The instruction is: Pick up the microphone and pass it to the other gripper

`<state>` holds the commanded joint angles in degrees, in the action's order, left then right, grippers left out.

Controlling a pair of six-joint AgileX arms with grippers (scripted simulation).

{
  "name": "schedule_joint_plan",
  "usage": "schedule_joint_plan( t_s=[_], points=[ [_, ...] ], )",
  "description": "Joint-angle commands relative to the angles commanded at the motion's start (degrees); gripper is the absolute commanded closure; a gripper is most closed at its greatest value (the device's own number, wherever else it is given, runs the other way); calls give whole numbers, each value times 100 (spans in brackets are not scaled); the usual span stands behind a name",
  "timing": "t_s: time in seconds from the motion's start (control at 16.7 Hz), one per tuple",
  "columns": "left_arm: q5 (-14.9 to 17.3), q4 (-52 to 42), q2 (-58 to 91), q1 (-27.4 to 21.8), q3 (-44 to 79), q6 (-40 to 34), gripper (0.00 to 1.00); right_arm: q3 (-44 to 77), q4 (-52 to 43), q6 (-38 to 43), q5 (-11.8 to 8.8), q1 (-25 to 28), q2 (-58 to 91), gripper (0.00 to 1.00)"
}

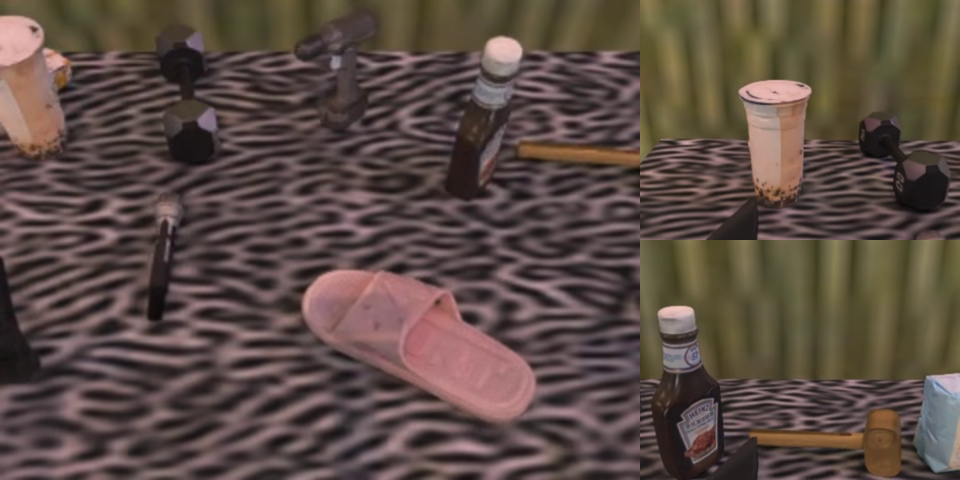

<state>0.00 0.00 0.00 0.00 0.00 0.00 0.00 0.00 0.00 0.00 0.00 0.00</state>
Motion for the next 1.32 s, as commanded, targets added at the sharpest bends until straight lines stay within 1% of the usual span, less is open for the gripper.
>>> schedule_joint_plan(
  t_s=[0.24, 0.48, 0.66, 1.02, 1.32],
  points=[
    [15, -102, 173, -32, 170, -22, 0, 0, 0, 0, 0, 0, 0, 0],
    [70, -672, 1253, -178, 1113, -147, 0, 0, 0, 0, 0, 0, 0, 0],
    [114, -1336, 2701, -328, 2160, -286, 0, 0, 0, 0, 0, 0, 0, 0],
    [206, -2957, 6388, -677, 4522, -599, 0, 0, 0, 0, 0, 0, 0, 0],
    [290, -4203, 8968, -958, 6362, -846, 0, 0, 0, 0, 0, 0, 0, 0]
  ],
)
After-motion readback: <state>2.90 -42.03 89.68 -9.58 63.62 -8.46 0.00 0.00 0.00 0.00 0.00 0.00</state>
